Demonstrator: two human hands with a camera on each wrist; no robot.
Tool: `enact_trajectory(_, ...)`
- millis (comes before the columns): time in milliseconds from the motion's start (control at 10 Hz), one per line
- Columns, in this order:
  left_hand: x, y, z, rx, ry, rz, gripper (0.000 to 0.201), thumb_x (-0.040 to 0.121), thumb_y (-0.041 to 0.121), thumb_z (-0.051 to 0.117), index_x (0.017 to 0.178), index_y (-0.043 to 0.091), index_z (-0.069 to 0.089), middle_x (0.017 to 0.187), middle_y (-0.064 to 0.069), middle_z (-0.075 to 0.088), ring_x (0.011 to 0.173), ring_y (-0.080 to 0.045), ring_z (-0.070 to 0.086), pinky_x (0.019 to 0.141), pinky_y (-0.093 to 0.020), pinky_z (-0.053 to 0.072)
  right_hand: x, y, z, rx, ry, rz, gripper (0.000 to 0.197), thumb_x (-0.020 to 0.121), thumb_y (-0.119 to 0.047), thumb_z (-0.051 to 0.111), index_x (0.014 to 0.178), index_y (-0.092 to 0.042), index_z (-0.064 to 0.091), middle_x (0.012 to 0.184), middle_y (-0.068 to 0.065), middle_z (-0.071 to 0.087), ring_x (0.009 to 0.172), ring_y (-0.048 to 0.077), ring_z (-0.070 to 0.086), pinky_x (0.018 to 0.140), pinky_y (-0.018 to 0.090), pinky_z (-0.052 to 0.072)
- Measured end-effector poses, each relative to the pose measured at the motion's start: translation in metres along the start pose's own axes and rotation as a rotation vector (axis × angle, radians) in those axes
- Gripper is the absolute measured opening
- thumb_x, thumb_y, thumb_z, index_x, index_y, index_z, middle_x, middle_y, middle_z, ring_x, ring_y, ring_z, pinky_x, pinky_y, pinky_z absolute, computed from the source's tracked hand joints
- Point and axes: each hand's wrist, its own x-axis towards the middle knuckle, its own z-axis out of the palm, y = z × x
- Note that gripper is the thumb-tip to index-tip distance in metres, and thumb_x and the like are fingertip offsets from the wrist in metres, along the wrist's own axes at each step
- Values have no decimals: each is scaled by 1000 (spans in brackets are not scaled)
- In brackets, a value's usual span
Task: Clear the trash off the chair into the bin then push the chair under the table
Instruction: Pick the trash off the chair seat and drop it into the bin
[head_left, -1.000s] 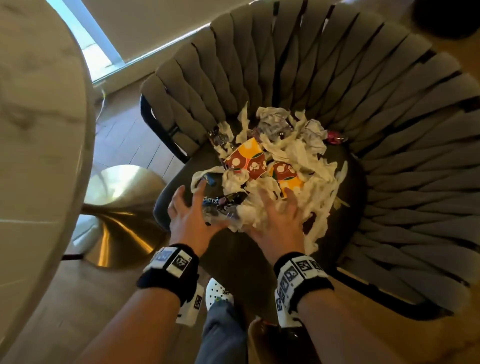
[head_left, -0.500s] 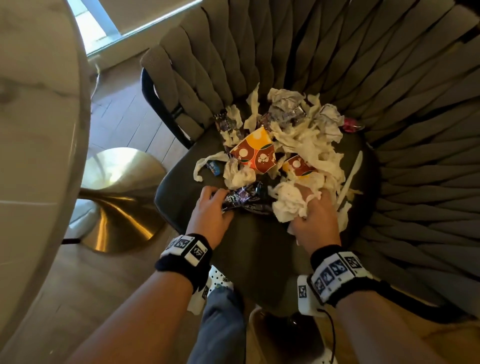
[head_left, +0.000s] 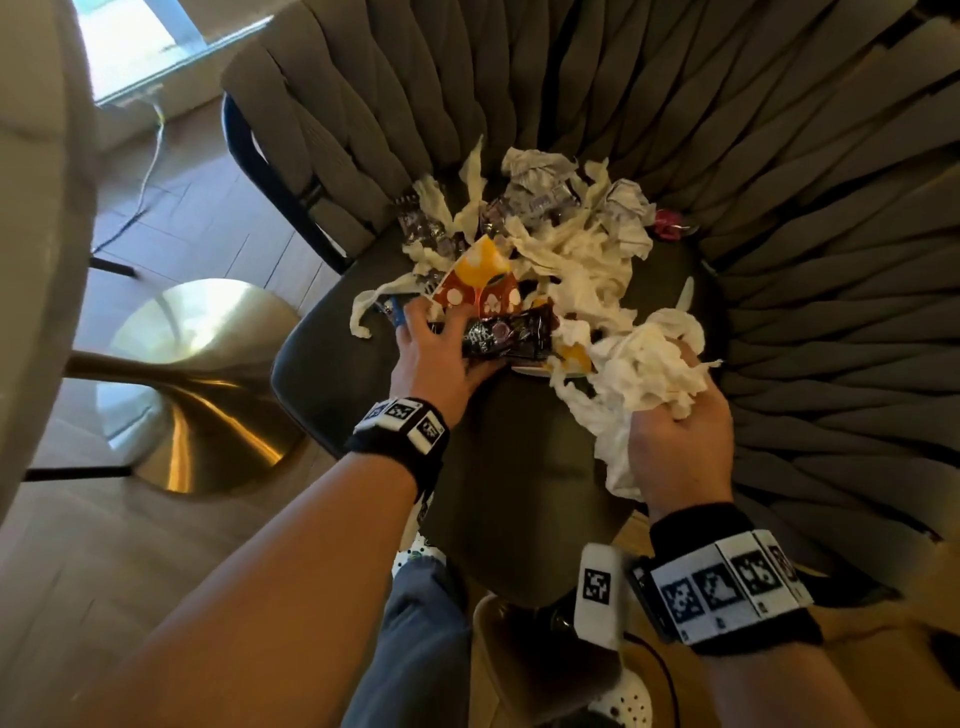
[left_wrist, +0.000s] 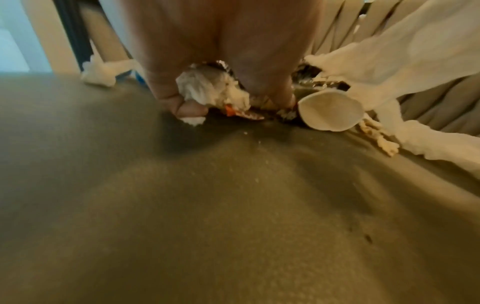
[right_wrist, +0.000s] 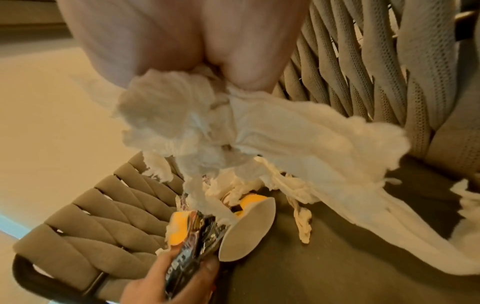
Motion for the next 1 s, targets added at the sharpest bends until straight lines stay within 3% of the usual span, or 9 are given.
enact_trajectory(100, 3, -3, 6, 33, 6, 3, 69, 83, 38, 74, 142, 21, 41, 150, -14, 20, 134, -41, 31, 103, -50, 44, -4, -8, -6, 72, 37, 75, 19, 91, -22, 45, 103, -14, 57, 85, -25, 67, 79, -14, 60, 78, 8, 47)
enact_trajectory(200, 1, -9, -2, -32, -12, 13, 62, 85, 22, 72, 139, 13, 43, 143, -13, 35, 126, -34, 45, 103, -39, 43, -4, -22, -14, 138, 200, 137, 36, 91, 3, 53, 88, -32, 46, 77, -14, 52, 60, -15, 57, 60, 3, 45)
enact_trajectory(300, -8, -18, -18, -186, -14, -5, 46, 90, 25, 67, 130, 18, 46, 130, -8, 49, 116, -26, 53, 92, -30, 41, -6, -41, -18, 241, 263, 116, 33, 90, 6, 56, 118, -11, 59, 80, -13, 52, 67, 1, 56, 62, 5, 47)
enact_trajectory(400, -26, -23, -32, -314, -18, -8, 47, 88, 25, 71, 124, 27, 42, 120, -3, 56, 108, -20, 56, 86, -30, 45, -11, -63, -29, 273, 170, -52, 18, 81, -3, 52, 72, -16, 61, 59, 6, 47, 59, 30, 48, 59, 32, 42)
enact_trajectory(500, -55, -15, -42, -553, 21, -51, 42, 90, 1, 62, 128, 9, 46, 99, -9, 61, 97, -28, 59, 83, -38, 48, -17, -75, -42, 355, 172, -18, 21, 75, -8, 52, 70, -24, 65, 65, -10, 61, 65, 14, 61, 57, 31, 47)
enact_trajectory(700, -104, -10, -53, -684, -20, -104, 50, 83, 51, 63, 119, 17, 60, 110, -1, 64, 102, -2, 61, 89, -22, 51, -47, -101, -61, 308, 165, 24, 32, 87, 5, 52, 92, -25, 63, 73, -25, 69, 74, -3, 66, 61, 18, 52)
enact_trajectory(800, -143, 14, -63, -656, 48, -39, 11, 97, 20, 54, 88, 25, 60, 76, 6, 58, 70, -1, 60, 63, -15, 47, -73, -115, -76, 317, 131, 32, 40, 89, 10, 50, 85, -28, 60, 65, -30, 67, 66, -10, 64, 54, 9, 49)
enact_trajectory(900, -186, 26, -59, -695, 14, -38, 14, 94, 27, 53, 83, 20, 59, 75, -8, 61, 70, -23, 60, 65, -43, 51, -106, -123, -92, 294, 103, 13, 39, 87, 8, 53, 84, -31, 61, 67, -27, 68, 69, -7, 66, 56, 10, 50)
enact_trajectory(1000, -232, 33, -42, -735, -92, -69, 13, 97, 28, 54, 84, 26, 58, 80, -5, 63, 72, -18, 61, 69, -36, 51, -143, -118, -107, 263, 13, -13, 31, 85, 5, 56, 95, -23, 66, 78, -22, 71, 81, -3, 68, 65, 13, 52)
